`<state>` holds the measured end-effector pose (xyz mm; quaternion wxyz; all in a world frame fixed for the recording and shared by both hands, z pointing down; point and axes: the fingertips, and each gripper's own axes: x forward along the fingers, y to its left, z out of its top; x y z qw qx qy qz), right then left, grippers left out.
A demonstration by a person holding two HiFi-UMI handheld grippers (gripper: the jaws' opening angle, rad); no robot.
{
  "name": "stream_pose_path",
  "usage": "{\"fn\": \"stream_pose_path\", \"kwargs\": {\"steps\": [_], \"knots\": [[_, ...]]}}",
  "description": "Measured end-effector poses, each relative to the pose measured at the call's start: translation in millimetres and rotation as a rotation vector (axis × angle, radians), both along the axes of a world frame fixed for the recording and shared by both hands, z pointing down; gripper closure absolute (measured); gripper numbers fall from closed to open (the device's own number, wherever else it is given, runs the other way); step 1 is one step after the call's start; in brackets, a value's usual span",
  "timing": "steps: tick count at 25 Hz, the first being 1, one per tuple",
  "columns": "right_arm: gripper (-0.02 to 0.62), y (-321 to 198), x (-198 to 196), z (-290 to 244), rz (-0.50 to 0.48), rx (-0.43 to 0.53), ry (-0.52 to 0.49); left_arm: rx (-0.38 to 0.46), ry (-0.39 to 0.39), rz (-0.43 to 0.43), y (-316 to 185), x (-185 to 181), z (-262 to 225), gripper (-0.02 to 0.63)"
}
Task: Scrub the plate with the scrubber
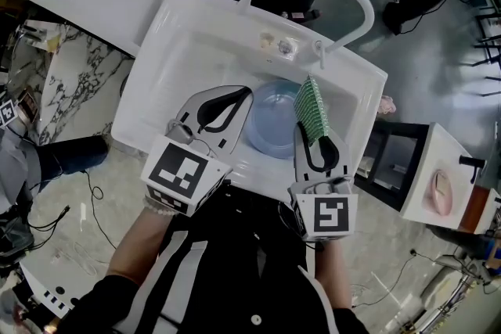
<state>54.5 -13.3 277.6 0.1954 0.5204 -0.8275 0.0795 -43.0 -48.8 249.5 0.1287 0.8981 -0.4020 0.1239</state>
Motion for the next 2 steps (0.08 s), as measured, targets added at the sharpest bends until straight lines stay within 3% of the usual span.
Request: {"fn": "stream_pose_path", "kwargs": {"steps": [2], "knots": [[0.503, 1.4, -1.8, 0.6, -0.020, 0.013, 0.003, -0.001, -0.001, 0.004, 0.3, 0.4, 0.5, 0.606]]}}
